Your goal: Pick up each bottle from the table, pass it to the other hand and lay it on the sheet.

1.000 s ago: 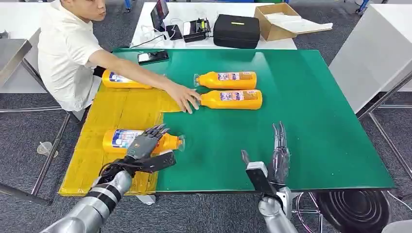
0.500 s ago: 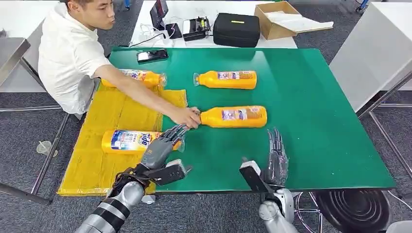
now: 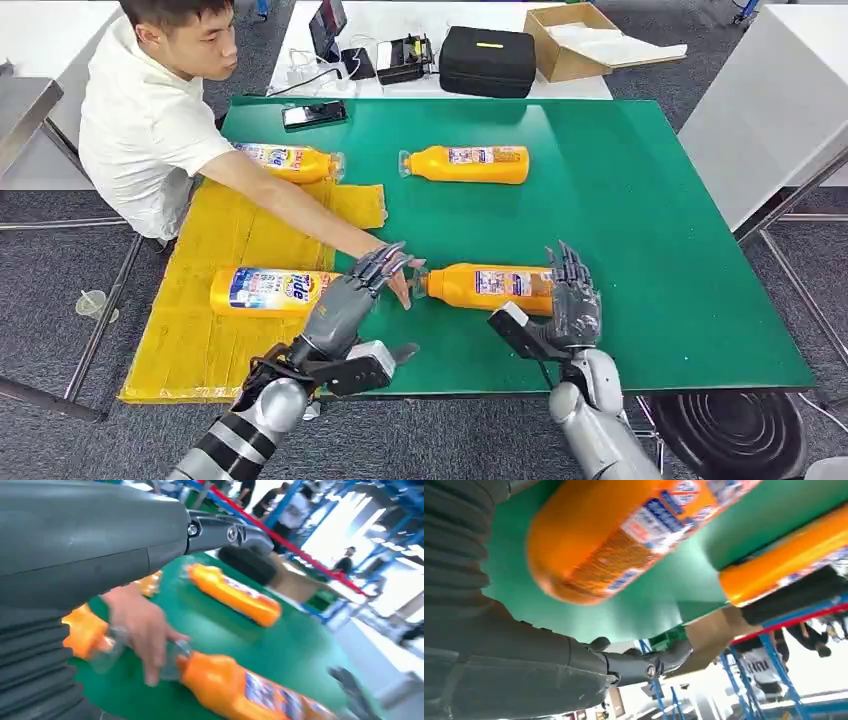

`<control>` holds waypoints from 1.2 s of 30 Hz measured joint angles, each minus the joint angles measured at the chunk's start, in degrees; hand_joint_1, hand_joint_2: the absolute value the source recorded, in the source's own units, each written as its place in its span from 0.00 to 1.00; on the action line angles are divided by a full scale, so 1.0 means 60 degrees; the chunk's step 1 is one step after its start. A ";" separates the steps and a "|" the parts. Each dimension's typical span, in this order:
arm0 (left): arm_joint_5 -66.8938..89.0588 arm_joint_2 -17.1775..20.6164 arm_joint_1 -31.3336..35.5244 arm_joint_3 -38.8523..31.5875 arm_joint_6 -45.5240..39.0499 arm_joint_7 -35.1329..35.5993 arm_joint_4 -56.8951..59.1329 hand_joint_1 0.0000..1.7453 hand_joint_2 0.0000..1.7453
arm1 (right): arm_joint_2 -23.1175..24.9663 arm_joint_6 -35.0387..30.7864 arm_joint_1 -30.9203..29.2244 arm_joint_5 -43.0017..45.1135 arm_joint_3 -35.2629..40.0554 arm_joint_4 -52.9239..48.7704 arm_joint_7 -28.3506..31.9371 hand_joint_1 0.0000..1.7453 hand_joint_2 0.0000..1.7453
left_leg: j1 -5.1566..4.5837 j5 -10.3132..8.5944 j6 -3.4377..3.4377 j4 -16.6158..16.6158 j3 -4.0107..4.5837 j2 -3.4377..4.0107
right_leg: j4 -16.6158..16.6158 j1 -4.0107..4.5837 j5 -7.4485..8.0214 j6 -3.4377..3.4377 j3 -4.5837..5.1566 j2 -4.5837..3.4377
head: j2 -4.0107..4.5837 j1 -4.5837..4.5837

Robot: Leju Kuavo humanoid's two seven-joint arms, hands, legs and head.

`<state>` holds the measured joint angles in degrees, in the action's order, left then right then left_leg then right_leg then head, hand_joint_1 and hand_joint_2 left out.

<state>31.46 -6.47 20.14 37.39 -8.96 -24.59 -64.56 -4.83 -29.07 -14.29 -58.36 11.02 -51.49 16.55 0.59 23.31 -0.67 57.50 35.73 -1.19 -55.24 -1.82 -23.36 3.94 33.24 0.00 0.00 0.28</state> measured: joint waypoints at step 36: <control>-0.1232 -0.0342 -0.0246 0.1031 0.0225 -0.0535 -0.0008 0.00 1.00 | -0.0306 0.2750 -0.3075 -0.1097 0.1344 0.3751 -0.0699 1.00 1.00 | 0.0004 -0.0002 -0.0002 0.0002 -0.0001 0.0008 | 0.0000 0.0006 0.0002 0.0002 0.0005 -0.0005 | 0.0000 0.0004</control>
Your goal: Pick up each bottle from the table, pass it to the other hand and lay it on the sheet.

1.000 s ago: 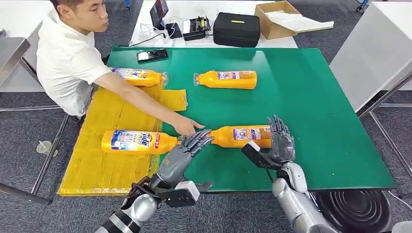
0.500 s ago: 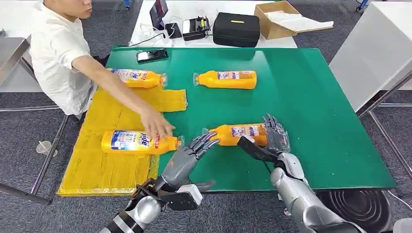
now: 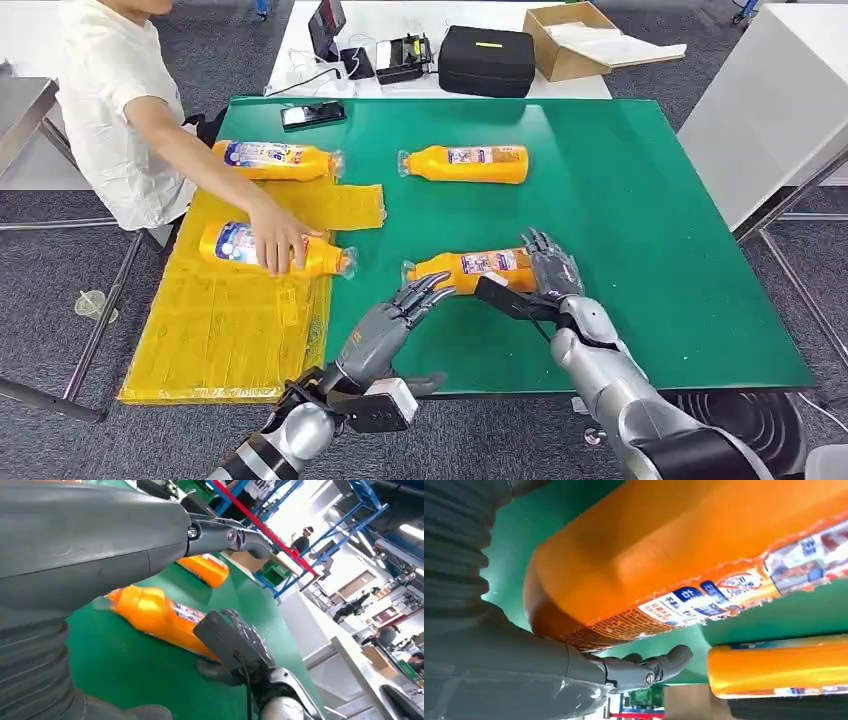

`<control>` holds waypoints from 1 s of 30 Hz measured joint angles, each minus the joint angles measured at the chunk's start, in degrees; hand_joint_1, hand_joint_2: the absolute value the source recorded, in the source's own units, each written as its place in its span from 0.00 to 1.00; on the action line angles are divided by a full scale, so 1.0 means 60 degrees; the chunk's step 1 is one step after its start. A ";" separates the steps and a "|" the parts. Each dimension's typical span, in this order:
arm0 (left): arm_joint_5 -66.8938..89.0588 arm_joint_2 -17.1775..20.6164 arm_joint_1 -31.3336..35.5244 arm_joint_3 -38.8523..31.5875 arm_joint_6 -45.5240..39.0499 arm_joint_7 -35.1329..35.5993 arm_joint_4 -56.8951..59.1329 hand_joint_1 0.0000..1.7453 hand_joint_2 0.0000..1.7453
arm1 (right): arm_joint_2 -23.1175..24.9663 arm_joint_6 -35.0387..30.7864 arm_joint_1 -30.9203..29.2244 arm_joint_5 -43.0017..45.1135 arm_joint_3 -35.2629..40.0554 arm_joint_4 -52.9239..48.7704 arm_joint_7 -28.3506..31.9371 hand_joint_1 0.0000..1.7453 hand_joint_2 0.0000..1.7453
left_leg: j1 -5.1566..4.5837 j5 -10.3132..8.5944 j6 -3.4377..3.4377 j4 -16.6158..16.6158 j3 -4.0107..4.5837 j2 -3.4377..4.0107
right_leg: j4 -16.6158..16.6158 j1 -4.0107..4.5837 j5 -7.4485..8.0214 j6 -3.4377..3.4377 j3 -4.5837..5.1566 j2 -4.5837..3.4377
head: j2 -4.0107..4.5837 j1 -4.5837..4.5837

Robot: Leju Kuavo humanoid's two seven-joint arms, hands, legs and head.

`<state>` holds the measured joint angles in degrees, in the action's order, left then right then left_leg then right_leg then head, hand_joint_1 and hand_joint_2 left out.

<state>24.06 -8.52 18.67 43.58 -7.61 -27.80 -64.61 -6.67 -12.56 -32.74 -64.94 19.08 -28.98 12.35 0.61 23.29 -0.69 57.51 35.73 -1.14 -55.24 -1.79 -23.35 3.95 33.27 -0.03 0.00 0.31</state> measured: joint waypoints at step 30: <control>-0.0743 -0.0102 0.0168 0.0080 0.0022 -0.0722 0.0124 0.00 1.00 | -0.0583 0.1967 -0.0916 0.1000 0.1606 0.0601 0.1123 1.00 1.00 | 0.0000 -0.0001 0.0000 0.0002 -0.0026 -0.0003 | 0.0001 0.0000 0.0002 0.0002 -0.0022 0.0002 | 0.0000 0.0000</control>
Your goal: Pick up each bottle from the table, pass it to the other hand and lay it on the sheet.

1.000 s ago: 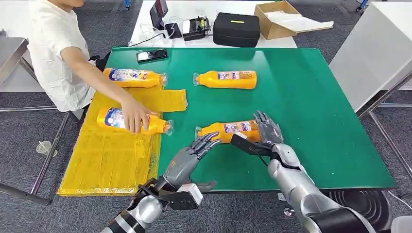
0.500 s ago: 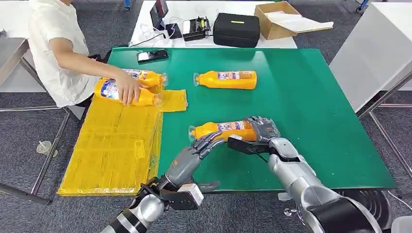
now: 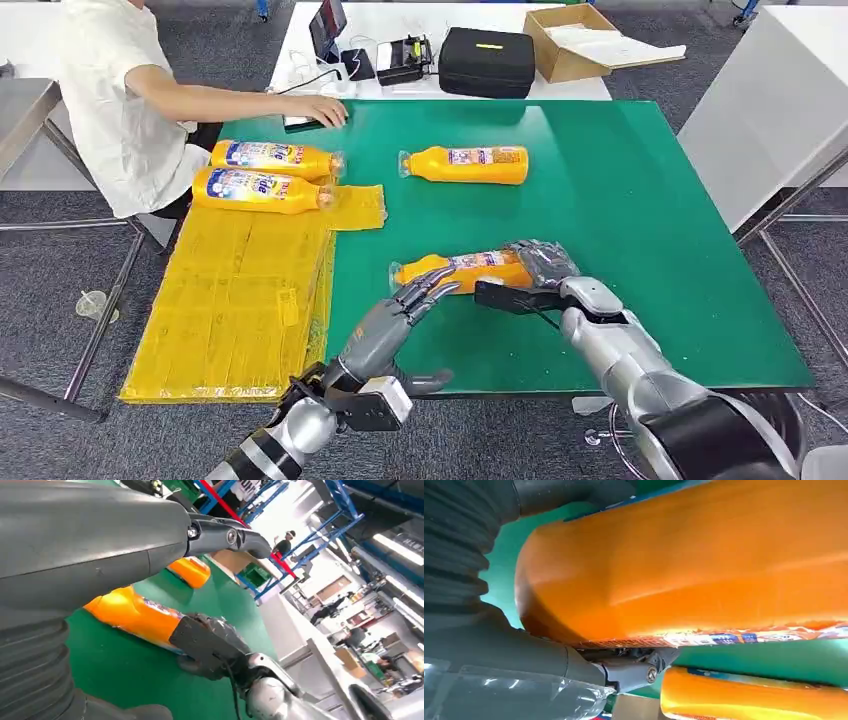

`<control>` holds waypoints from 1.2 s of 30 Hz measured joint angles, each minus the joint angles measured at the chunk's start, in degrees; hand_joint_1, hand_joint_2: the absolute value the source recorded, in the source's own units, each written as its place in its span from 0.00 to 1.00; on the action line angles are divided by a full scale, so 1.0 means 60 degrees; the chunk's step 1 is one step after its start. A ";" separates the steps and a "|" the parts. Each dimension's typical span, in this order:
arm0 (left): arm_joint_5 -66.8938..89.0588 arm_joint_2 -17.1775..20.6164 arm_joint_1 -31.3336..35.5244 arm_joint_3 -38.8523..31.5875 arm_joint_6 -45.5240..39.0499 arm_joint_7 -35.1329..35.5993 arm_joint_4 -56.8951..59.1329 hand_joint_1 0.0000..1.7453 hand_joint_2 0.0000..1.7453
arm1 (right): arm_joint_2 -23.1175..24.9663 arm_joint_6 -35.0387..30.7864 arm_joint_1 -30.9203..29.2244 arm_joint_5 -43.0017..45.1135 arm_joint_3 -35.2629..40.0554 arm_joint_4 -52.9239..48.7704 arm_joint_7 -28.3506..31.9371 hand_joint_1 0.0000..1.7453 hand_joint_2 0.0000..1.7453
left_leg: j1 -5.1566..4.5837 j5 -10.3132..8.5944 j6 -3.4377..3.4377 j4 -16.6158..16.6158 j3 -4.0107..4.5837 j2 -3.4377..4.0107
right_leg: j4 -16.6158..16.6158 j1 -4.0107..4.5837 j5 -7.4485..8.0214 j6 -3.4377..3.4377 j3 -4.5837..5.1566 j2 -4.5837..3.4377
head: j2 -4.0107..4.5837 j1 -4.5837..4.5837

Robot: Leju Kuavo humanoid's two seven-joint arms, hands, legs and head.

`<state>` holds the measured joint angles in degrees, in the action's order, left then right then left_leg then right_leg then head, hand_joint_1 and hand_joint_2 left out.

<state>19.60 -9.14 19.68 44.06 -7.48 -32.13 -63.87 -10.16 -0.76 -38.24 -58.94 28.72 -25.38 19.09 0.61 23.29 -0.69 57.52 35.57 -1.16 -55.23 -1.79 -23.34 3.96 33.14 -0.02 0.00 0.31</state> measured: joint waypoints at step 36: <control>-0.6633 -0.0543 -0.1968 -0.1392 0.0174 0.1209 -0.1429 0.00 1.00 | 0.1420 -0.0510 0.4702 0.5426 -0.2358 -0.4998 0.2119 1.00 1.00 | 0.0002 0.0007 0.0001 -0.0009 0.0040 0.0000 | 0.0001 0.0003 -0.0007 0.0001 0.0037 -0.0001 | 0.0000 0.0000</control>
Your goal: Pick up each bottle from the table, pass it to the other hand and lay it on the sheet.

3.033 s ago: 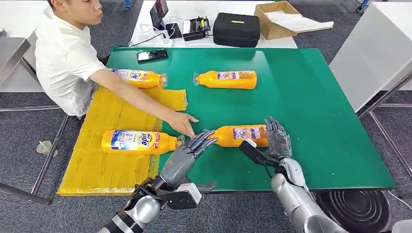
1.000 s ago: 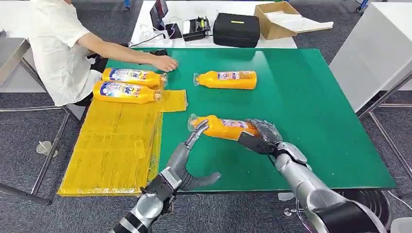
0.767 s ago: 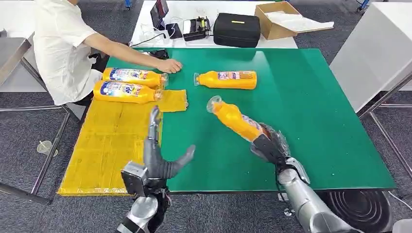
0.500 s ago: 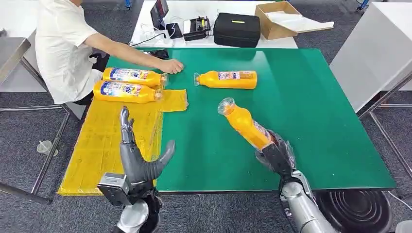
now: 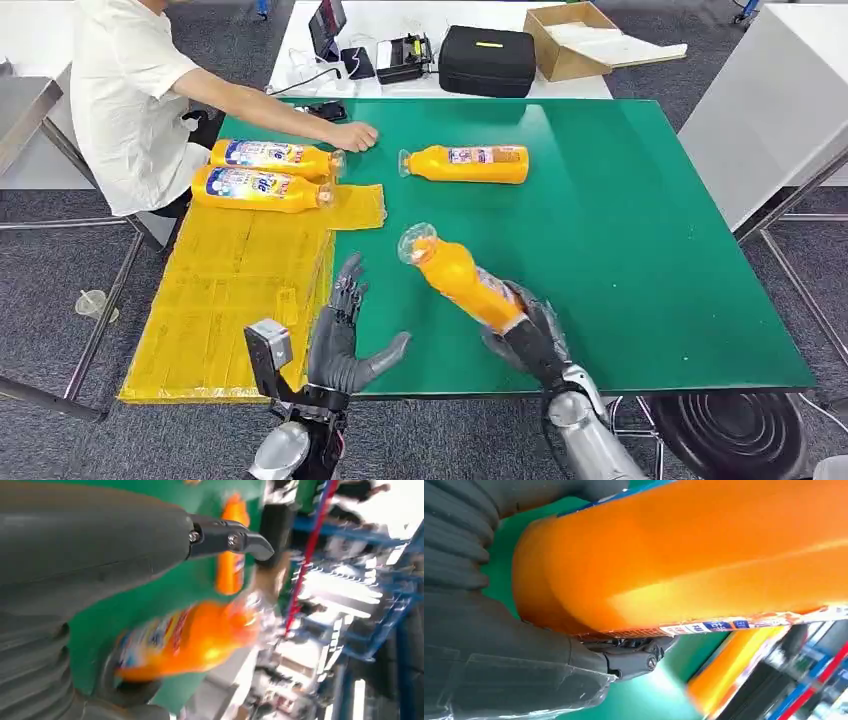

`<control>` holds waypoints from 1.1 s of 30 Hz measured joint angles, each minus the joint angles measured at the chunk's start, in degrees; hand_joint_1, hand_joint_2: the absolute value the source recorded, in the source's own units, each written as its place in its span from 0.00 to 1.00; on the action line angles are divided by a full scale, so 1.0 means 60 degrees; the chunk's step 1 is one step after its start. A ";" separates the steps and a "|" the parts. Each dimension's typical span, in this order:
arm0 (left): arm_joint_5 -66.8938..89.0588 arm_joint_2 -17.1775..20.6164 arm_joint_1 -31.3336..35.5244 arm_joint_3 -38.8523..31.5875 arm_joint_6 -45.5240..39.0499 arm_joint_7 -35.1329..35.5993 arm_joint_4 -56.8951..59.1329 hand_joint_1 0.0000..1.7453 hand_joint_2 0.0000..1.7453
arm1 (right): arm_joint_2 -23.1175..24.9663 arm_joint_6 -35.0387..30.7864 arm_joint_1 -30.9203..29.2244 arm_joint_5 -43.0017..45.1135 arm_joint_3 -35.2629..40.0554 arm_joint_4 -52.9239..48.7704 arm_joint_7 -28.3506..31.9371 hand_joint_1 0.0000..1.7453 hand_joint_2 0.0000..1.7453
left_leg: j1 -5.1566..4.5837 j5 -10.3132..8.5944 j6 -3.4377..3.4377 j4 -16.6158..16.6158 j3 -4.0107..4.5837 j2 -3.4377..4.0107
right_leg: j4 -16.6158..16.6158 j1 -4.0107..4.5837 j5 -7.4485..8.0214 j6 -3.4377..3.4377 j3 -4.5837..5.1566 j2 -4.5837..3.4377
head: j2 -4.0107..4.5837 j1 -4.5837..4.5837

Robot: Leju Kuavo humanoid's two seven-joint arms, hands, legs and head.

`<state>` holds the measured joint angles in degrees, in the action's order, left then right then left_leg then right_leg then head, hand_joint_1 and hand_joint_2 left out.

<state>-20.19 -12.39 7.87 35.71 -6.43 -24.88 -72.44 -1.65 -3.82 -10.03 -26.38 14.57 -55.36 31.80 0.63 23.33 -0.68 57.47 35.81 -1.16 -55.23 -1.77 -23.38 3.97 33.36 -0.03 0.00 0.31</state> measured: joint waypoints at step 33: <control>-0.1971 -0.0153 0.0731 -0.0258 0.1184 0.0368 0.0482 0.00 1.00 | 0.0708 0.0044 -0.0513 0.0648 0.2963 -0.0014 0.0568 1.00 1.00 | 0.0000 -0.0002 0.0000 0.0002 0.0006 -0.0004 | -0.0001 -0.0001 0.0001 0.0000 0.0002 0.0001 | 0.0000 0.0000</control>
<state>-32.02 -13.31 12.25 34.16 0.68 -22.66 -69.55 2.60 -3.56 -13.11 -22.49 32.35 -55.45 35.21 0.62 23.32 -0.68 57.48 35.85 -1.19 -55.23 -1.78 -23.38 3.97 33.37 -0.02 0.00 0.31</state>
